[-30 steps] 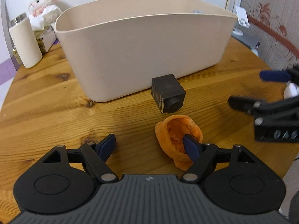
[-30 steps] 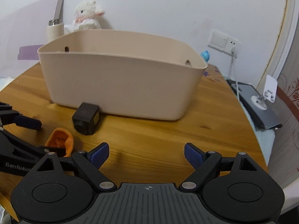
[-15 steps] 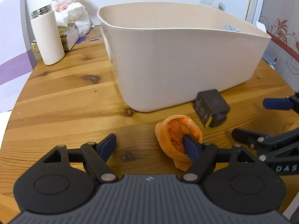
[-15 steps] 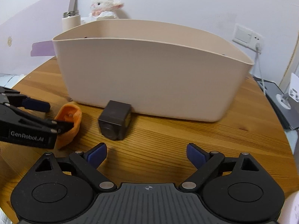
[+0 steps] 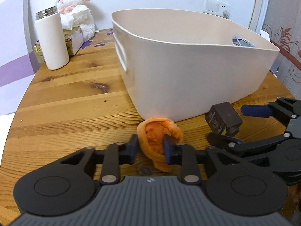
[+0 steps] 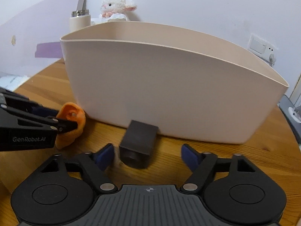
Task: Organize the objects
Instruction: 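Grasp orange object with left tool while right tool grasps black cube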
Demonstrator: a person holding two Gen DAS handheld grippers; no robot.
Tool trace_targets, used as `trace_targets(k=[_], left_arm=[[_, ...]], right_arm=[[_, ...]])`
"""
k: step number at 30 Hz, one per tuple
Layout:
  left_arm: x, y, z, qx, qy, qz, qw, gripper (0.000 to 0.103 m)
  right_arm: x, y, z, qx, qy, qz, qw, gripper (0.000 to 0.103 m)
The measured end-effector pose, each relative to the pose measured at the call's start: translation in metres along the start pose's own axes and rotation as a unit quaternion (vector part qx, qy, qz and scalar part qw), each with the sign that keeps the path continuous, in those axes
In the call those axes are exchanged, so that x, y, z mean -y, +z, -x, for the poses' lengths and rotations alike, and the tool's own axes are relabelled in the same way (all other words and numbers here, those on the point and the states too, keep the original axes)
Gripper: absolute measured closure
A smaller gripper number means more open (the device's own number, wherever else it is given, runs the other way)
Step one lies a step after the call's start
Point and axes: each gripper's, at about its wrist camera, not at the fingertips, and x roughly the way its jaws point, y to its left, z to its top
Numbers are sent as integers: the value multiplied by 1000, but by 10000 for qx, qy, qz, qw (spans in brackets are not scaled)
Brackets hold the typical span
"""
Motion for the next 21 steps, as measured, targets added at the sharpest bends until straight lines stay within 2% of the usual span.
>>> trace_targets(k=[1, 2, 3, 7, 12, 21], left_arm=[[-1, 0, 0, -17, -38, 42, 10000, 84], [-2, 1, 1, -38, -40, 75, 10000, 92], [-2, 1, 2, -51, -32, 74, 10000, 92], [2, -2, 7, -42, 177, -57, 9998, 93], [4, -4, 21, 43, 192, -35, 9998, 94], [16, 10, 68, 494, 200, -155, 9985, 94]], right_arm=[[0, 1, 0, 3, 63, -62, 10000, 55], [-1, 2, 0, -1, 117, -108, 9999, 62], [-1, 2, 1, -8, 151, -146, 9998, 74], [-6, 1, 8, -68, 145, -72, 9998, 74], [-5, -2, 29, 69, 74, -67, 9999, 74], [10, 9, 78, 634, -40, -155, 9979, 74]])
